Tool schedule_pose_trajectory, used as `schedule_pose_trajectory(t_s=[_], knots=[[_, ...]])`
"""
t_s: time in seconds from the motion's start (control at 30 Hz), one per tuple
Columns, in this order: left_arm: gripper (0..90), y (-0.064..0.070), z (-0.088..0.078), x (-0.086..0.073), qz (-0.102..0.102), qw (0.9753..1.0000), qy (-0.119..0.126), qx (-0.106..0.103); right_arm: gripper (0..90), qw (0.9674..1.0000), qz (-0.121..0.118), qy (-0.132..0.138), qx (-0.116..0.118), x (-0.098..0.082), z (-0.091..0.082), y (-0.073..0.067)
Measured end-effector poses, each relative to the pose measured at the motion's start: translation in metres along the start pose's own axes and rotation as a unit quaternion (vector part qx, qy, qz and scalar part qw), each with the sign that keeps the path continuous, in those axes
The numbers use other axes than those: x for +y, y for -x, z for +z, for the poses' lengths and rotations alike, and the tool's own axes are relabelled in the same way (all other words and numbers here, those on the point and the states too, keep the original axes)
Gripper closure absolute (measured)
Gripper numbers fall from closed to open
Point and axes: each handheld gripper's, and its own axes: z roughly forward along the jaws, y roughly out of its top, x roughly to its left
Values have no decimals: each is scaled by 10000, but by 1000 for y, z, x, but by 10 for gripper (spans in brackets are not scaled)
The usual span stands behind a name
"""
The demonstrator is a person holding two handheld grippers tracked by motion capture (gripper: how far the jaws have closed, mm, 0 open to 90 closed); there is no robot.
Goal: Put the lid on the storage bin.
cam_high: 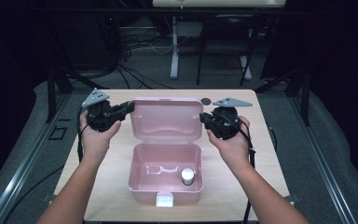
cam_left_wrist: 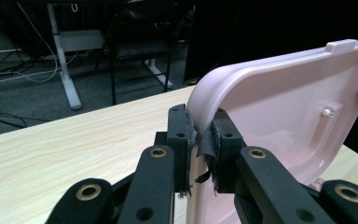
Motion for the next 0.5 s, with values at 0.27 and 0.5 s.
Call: schedule_pose_trajectory(t_s=[0.27,0.5], knots=[[810,2,-2,0,0,10000,2,14,847,10000,24,41,8,0,-2,-1],[806,4,-6,-3,4,10000,80,0,843,9999,35,109,36,0,-4,-2]])
